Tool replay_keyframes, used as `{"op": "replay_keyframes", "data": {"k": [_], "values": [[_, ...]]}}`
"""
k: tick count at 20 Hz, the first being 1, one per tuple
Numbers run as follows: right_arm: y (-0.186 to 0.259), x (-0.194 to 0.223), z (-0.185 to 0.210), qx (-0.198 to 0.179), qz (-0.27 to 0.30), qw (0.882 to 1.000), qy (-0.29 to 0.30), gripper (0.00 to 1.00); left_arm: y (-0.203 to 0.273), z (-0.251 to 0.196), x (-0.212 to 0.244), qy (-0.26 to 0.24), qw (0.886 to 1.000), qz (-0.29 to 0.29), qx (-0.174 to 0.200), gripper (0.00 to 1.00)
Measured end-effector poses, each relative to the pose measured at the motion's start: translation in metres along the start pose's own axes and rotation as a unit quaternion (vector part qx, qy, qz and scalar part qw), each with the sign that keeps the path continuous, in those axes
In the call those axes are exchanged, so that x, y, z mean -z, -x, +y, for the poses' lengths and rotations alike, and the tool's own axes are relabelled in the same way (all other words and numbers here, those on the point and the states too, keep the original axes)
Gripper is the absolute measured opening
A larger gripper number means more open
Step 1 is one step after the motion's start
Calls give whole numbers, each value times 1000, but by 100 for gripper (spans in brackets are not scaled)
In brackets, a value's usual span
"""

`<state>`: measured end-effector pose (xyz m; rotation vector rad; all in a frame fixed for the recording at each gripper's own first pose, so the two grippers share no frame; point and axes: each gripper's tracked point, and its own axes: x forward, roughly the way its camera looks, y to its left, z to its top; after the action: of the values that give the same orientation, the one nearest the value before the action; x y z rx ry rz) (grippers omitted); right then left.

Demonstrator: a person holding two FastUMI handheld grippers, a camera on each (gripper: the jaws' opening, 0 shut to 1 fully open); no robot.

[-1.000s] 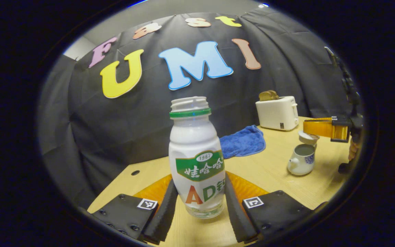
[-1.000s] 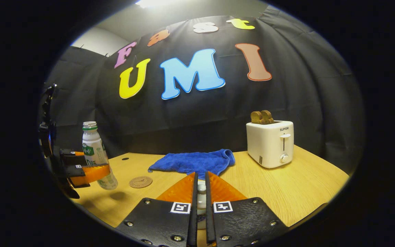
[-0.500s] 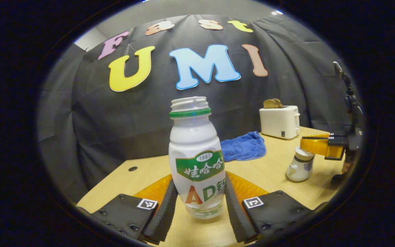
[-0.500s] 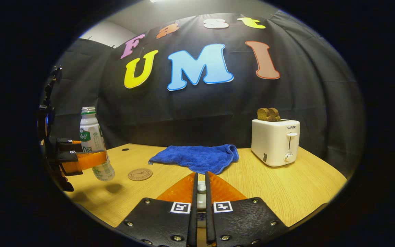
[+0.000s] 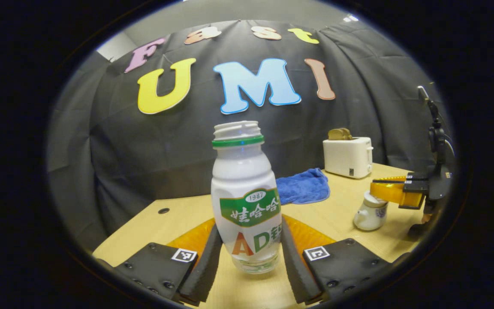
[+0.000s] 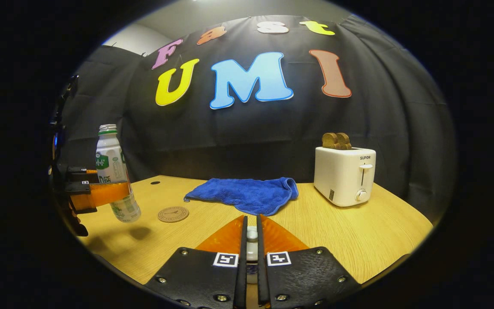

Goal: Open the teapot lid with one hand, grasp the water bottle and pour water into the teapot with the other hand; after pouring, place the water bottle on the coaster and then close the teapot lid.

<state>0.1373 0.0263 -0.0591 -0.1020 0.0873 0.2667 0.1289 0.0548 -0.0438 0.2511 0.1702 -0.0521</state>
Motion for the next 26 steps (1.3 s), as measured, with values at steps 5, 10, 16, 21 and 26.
{"op": "replay_keyframes", "data": {"k": [5, 10, 16, 21, 26], "values": [[1, 2, -1, 3, 4, 1000, -2, 10, 0, 1, 0, -1, 1000, 3, -3, 82], [-1, 10, 1, 8, 21, 1000, 6, 10, 0, 3, -4, 5, 1000, 0, -8, 82], [0, 12, 0, 12, 26, 1000, 12, 13, -4, 7, -5, 14, 1000, 2, -10, 82], [2, 8, -1, 12, 20, 1000, -3, 59, -11, 14, -7, 24, 1000, 5, -10, 82], [8, -8, -7, 24, -11, 1000, 2, 87, -24, 12, -2, 47, 999, 21, 12, 82]]}}
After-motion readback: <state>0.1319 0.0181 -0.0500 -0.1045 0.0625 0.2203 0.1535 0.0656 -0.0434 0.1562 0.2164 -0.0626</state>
